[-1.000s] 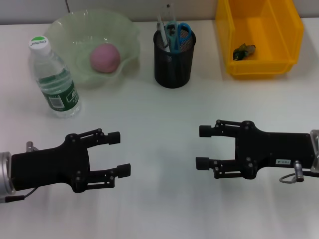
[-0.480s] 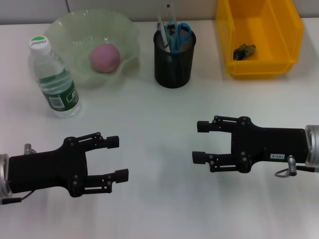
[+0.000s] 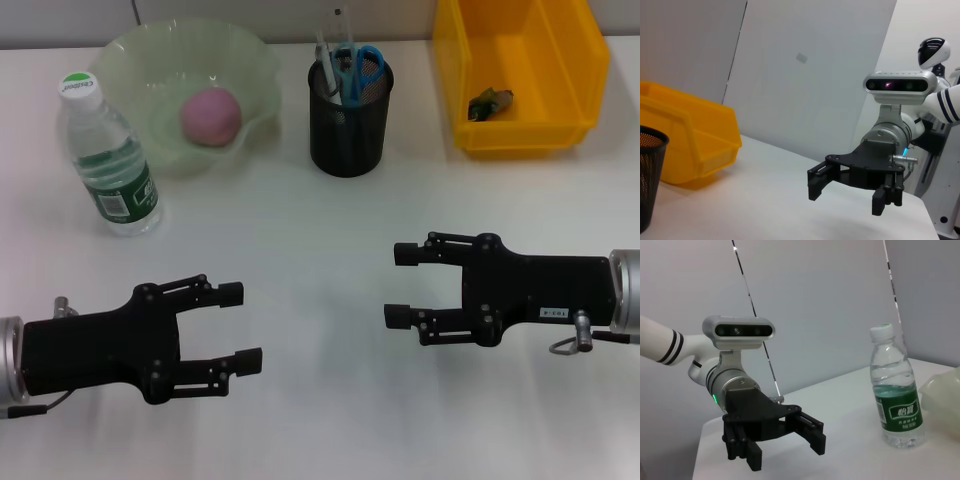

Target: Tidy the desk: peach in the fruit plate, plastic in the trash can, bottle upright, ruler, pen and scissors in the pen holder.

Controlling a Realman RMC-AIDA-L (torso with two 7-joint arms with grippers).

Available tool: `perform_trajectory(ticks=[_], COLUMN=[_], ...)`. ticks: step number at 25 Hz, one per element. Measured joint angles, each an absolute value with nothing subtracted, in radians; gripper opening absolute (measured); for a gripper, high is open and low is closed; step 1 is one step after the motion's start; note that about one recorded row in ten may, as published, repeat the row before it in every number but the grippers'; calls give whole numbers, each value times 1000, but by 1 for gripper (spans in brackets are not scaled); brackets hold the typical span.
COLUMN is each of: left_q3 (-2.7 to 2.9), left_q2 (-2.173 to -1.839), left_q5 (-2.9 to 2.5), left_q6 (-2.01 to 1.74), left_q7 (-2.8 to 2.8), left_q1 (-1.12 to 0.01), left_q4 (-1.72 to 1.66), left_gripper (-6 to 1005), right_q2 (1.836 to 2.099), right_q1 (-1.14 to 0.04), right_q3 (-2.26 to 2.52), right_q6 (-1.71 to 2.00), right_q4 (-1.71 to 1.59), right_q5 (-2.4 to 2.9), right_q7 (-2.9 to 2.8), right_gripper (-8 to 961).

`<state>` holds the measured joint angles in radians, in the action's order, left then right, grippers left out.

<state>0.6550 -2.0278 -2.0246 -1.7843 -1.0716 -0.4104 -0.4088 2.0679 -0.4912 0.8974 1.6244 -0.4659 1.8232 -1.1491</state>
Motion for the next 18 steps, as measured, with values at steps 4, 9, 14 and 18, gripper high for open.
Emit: perform_trajectory(ticks=[4, 9, 14, 18], left_q3=[655, 655, 655, 655], left_q2=[-2027, -2027, -2031, -2034], left_q5=[-2025, -2025, -2025, -2025], left_q6=[-1786, -1786, -1787, -1788], left_q7=[-1072, -1072, -1072, -1072], left_q1=[-410, -409, -415, -417], left_q4=[-408, -408, -406, -406], left_gripper=[829, 829, 829, 829], right_q2=[2069, 2070, 2069, 2068], right_q1=[-491, -491, -491, -490], right_q3=[897, 897, 897, 897], right_q6=[1624, 1624, 1625, 1625], right_q4=[-465, -465, -465, -465], right_q5=[1826, 1829, 1839, 1841], right_q7=[-1149, -1153, -1156, -1157], right_gripper=[787, 787, 787, 787])
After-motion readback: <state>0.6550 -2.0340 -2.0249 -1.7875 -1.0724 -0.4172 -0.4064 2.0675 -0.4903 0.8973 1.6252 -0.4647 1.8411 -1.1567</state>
